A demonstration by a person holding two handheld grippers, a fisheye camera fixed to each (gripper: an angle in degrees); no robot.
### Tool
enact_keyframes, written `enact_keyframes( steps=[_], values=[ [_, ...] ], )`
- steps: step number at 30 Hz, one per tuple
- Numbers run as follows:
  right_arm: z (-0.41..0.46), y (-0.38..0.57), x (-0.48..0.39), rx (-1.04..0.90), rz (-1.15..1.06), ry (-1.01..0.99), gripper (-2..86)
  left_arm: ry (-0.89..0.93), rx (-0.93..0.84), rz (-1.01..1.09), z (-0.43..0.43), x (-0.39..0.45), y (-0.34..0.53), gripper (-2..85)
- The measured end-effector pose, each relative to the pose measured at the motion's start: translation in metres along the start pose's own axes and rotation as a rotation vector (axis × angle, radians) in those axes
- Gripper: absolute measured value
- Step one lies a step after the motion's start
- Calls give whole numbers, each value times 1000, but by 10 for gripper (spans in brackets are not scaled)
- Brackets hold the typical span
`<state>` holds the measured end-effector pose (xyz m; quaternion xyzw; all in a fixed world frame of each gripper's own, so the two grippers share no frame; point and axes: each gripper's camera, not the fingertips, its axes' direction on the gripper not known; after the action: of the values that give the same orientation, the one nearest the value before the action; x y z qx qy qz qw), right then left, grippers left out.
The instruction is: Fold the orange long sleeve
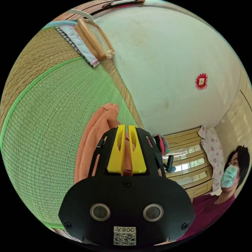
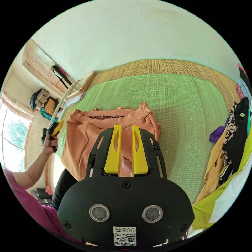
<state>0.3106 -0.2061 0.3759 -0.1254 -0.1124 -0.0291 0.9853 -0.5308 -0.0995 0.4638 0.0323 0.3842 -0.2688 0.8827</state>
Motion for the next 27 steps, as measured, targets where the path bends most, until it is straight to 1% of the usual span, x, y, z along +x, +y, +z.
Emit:
enact_keyframes(
  steps=[1,3,4,6,7,8,9,10,11,14,16,18,21,25,27],
  values=[
    [15,-11,-15,-43,-37,55,77,-45,-30,33,9,9,-3,44],
    [38,-24,-36,-105,-84,146,86,-231,-141,147,51,42,-11,63],
    [54,-30,-48,-144,-107,197,91,-287,-171,177,62,49,-12,66],
    [75,-36,-63,-195,-134,258,96,-485,-276,270,108,72,-11,67],
    [85,-37,-71,-215,-139,284,97,-529,-309,296,119,76,-10,65],
    [87,-37,-74,-200,-137,289,98,-635,-374,339,142,82,-6,59],
    [88,-39,-79,-190,-123,288,94,-705,-387,404,157,91,0,49],
    [88,-40,-83,-183,-112,279,89,-723,-375,438,161,97,3,43],
    [88,-40,-85,-180,-113,276,85,-739,-401,473,172,106,6,32],
    [85,-39,-95,-164,-135,276,55,-744,-386,492,181,123,12,14],
    [75,-37,-98,-137,-129,258,25,-709,-341,481,175,131,17,10],
    [60,-34,-98,-87,-115,223,13,-650,-277,483,163,148,23,7],
    [31,-28,-96,-4,-93,164,4,-608,-195,518,147,172,30,5],
    [-8,-25,-95,127,-56,123,1,-575,-121,536,140,193,26,5],
    [-10,-30,-92,137,-45,112,2,-606,-117,535,152,197,20,5]
  ],
)
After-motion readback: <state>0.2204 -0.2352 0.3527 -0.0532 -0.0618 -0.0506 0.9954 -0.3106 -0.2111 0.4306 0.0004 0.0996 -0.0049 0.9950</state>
